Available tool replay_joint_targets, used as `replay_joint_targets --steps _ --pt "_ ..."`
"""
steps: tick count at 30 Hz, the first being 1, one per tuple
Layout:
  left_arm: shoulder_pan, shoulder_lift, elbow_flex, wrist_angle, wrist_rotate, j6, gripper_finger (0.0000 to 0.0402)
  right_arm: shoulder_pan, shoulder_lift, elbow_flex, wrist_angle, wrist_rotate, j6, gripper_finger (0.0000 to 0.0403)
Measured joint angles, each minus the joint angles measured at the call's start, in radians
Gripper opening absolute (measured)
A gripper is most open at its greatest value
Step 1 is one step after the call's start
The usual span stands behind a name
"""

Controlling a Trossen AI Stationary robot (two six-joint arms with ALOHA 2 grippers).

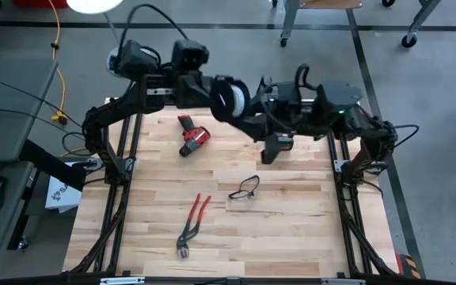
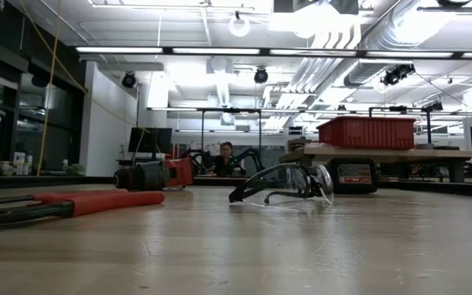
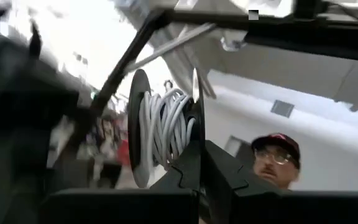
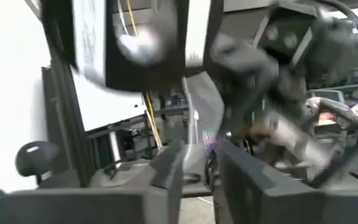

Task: Coil cords
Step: Coil the white wire onto the black spool

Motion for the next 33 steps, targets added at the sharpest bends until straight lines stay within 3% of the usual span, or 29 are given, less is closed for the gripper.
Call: replay_joint_targets --steps 6,13,16,23,28,33 --pt "0.023 -0.005 0.001 0.049 -0.050 0.182 0.0001 -0.005 0.032 -0.001 0.015 0.037 -0.014 0.0137" --pt "0.075 -0.023 0.001 0.038 -0.074 0.334 0.0001 0.005 0.036 -0.001 0.014 0.037 0.010 0.0142" --pt "0.111 -0.045 0.001 -0.043 -0.068 0.414 0.0001 0.022 0.028 -0.001 -0.014 0.037 0.004 0.0142" --pt "0.191 -0.157 0.001 -0.601 -0.106 0.816 0.0001 0.056 0.004 -0.001 -0.121 0.134 -0.022 0.0142" --pt "0.206 -0.258 0.001 -1.035 -0.327 1.152 0.0001 0.083 -0.003 -0.001 -0.210 0.289 -0.080 0.0142" --pt "0.179 -0.341 0.001 -1.343 -0.550 1.354 0.0001 0.051 -0.003 -0.001 -0.241 0.304 -0.096 0.0142"
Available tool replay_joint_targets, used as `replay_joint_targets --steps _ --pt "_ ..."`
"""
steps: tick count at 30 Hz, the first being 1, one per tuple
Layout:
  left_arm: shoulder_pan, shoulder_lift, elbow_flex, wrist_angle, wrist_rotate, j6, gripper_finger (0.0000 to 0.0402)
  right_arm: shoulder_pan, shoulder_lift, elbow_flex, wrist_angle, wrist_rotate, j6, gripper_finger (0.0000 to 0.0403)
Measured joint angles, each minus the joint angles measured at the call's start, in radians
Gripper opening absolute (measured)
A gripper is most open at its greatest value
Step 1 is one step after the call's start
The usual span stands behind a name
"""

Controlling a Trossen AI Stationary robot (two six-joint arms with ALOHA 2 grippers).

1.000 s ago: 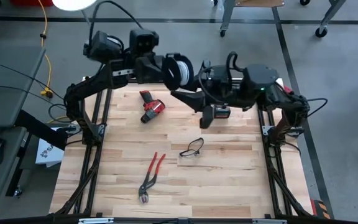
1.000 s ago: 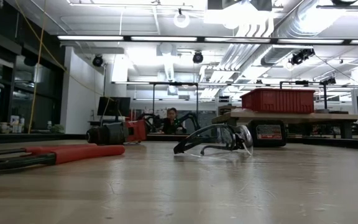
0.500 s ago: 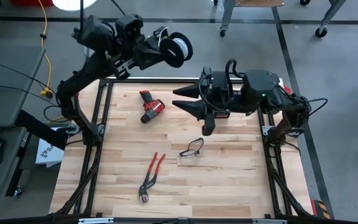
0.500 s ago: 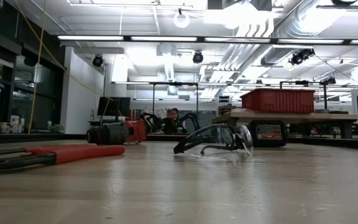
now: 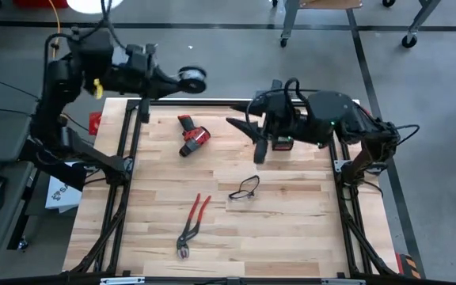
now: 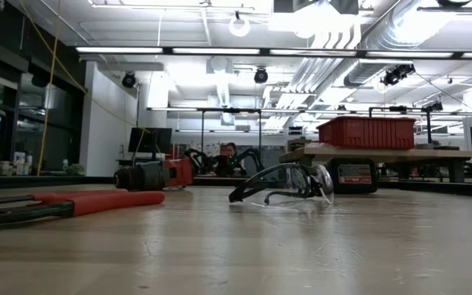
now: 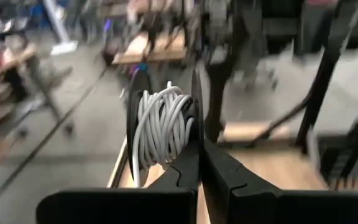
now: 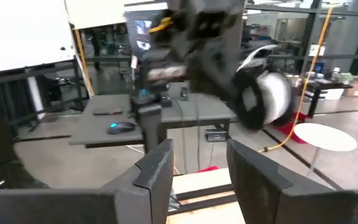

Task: Coil cords
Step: Coil the white wire onto the black spool

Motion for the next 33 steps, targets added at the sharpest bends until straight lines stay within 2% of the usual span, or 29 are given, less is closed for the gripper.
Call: replay_joint_targets --steps 6,9,11,21,26,33 --pt "-0.093 -0.025 0.000 -0.268 -0.184 0.051 0.0001 -0.077 0.013 0.000 0.003 -0.103 -0.032 0.0142" --pt "-0.154 -0.018 0.000 -0.288 -0.278 0.053 0.0001 -0.104 0.039 0.000 0.000 -0.197 -0.047 0.0142" --pt "-0.188 -0.010 0.000 -0.276 -0.305 0.060 0.0001 -0.114 0.059 0.000 -0.019 -0.230 -0.079 0.0142" --pt "-0.291 0.041 0.000 -0.283 -0.321 0.072 0.0001 -0.152 0.116 -0.001 -0.034 -0.225 -0.154 0.0142" --pt "-0.303 0.062 0.000 -0.281 -0.334 0.078 0.0001 -0.150 0.124 -0.001 -0.038 -0.275 -0.134 0.0142" --pt "-0.303 0.065 0.000 -0.277 -0.342 0.086 0.0001 -0.150 0.127 -0.001 -0.083 -0.276 -0.098 0.0142"
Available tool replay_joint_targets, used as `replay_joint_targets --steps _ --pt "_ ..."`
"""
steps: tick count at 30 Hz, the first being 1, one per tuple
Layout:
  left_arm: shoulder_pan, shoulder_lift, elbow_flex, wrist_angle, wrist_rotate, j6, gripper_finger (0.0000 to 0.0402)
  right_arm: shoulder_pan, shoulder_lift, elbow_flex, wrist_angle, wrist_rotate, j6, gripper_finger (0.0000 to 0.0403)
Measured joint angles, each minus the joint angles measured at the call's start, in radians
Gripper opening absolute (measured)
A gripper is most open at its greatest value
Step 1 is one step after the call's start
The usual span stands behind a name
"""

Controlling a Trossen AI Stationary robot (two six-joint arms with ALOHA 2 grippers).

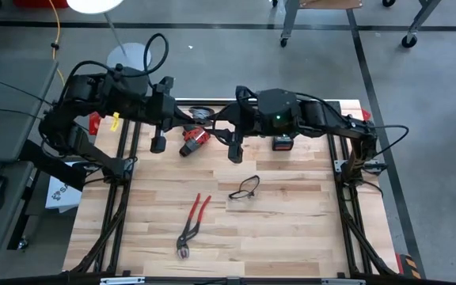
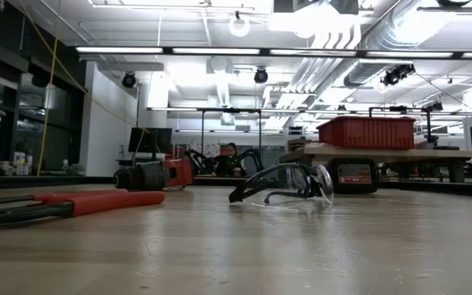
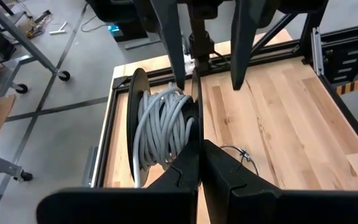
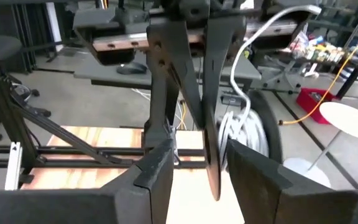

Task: Coil cords
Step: Coil the white wire onto the black spool

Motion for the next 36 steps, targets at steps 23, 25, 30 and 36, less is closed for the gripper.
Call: replay_joint_targets --steps 23,25,30,36 --pt "0.019 -0.045 -0.037 -0.093 -0.021 -0.071 0.0009 -0.032 -0.014 -0.002 -0.125 0.039 0.082 0.0001" --pt "0.019 -0.083 -0.065 -0.103 -0.032 -0.082 0.0010 -0.043 -0.031 0.002 -0.142 0.047 0.086 0.0001" --pt "0.023 -0.188 -0.244 -0.148 -0.052 -0.177 0.0011 -0.065 -0.055 0.000 -0.326 0.045 0.108 0.0001" --pt "0.020 -0.463 -0.668 -0.009 -0.064 -0.408 0.0011 -0.092 -0.096 -0.014 -0.636 -0.006 0.170 0.0000"
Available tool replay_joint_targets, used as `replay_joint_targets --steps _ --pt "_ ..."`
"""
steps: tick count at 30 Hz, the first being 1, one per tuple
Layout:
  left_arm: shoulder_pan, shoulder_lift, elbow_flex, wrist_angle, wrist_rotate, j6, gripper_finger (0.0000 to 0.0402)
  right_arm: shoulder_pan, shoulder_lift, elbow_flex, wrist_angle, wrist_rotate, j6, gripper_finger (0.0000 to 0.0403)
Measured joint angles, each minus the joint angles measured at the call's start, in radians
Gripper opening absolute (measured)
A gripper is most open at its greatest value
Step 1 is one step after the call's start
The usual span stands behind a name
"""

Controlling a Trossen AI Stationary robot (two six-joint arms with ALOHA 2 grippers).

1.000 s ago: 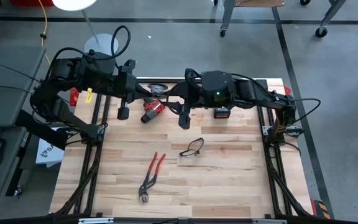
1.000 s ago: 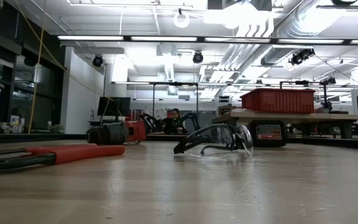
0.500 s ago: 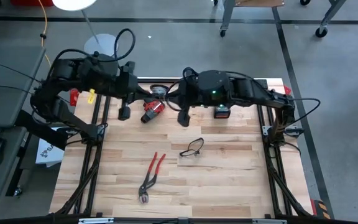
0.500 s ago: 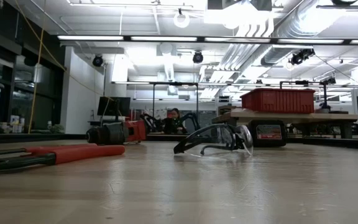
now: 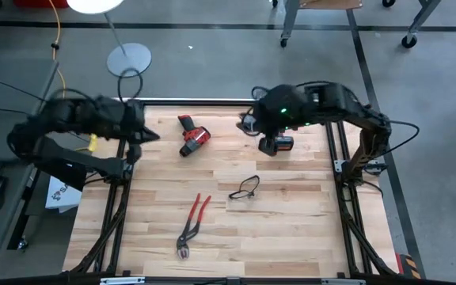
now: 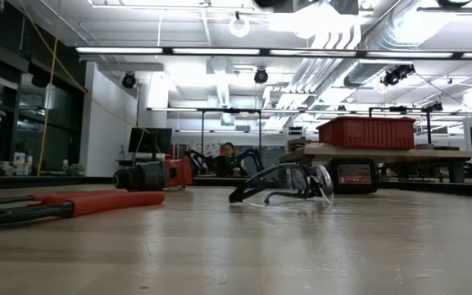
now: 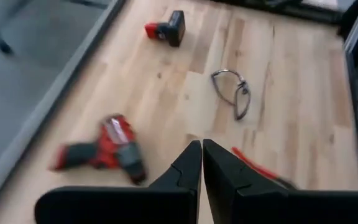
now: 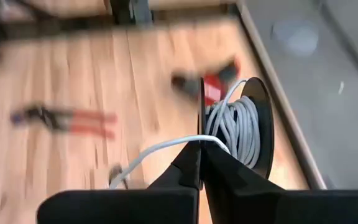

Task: Coil cords
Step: Coil the white wire onto the black spool

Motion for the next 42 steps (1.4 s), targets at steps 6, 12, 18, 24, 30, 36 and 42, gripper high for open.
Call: replay_joint_targets --steps 6,12,18,24,30,36,42 --pt "-0.060 -0.267 -0.514 0.323 0.022 -0.270 0.0012 0.001 -0.102 -0.323 -0.037 -0.120 0.081 0.0000" --pt "-0.139 -0.341 -0.839 0.522 0.003 -0.345 0.0010 0.022 -0.397 -1.002 0.502 -0.269 0.404 0.0000" --pt "-0.131 -0.292 -1.154 1.009 -0.023 -0.342 0.0001 0.010 -0.440 -1.569 1.427 -0.228 0.798 0.0000" --pt "-0.072 -0.172 -1.465 1.549 -0.010 -0.506 0.0001 -0.029 -0.144 -1.822 2.164 -0.178 1.005 0.0000" --pt "-0.065 -0.065 -1.503 1.598 -0.074 -0.428 0.0000 -0.020 0.162 -1.794 2.499 -0.338 1.112 0.0000" --pt "-0.035 0.065 -1.500 1.728 -0.104 -0.321 0.0000 -0.032 0.315 -1.681 2.653 -0.399 1.086 0.0000" --pt "-0.020 0.204 -1.499 1.900 -0.081 -0.274 0.0000 -0.080 0.293 -1.712 2.630 -0.431 1.014 0.0000"
